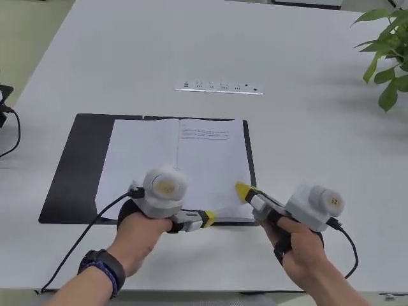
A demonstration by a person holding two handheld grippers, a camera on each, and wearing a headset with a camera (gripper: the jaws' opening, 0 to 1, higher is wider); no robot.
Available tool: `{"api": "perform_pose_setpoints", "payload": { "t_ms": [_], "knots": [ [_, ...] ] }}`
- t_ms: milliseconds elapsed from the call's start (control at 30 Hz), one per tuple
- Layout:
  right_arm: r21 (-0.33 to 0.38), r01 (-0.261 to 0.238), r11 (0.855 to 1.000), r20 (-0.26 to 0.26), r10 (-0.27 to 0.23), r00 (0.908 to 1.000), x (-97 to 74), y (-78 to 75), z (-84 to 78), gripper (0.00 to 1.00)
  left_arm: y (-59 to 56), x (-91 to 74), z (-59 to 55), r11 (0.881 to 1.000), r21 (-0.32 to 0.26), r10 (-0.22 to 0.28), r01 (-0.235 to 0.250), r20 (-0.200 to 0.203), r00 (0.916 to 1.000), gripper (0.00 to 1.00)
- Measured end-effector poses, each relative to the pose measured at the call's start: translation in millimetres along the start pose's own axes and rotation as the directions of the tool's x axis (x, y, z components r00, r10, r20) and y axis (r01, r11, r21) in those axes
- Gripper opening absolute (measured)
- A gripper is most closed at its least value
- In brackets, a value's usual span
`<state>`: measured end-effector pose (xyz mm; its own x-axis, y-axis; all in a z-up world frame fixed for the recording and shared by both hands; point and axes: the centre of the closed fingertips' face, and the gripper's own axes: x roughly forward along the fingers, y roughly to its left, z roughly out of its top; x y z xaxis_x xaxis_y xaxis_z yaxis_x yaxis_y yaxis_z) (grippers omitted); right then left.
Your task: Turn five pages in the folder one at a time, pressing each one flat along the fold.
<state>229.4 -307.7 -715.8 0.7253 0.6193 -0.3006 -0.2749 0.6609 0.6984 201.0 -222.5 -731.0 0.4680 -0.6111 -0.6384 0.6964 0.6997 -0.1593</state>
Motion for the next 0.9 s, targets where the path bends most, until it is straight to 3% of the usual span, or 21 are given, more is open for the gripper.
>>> {"api": "perform_pose_setpoints", "payload": {
  "t_ms": [367,900],
  "knots": [
    [0.021,-0.010,1.000,0.017,0.010,0.9998,7.4,8.9,2.1,0.00,13.2,-22.5,-1.6,0.999,-0.004,0.036,-0.036,0.009,0.9993,0.69],
    [-0.007,-0.056,0.998,0.005,0.056,0.9984,24.2,36.4,1.6,0.00,37.3,-59.1,-2.1,0.994,-0.038,0.101,-0.099,0.049,0.9937,0.69]
  ]
}}
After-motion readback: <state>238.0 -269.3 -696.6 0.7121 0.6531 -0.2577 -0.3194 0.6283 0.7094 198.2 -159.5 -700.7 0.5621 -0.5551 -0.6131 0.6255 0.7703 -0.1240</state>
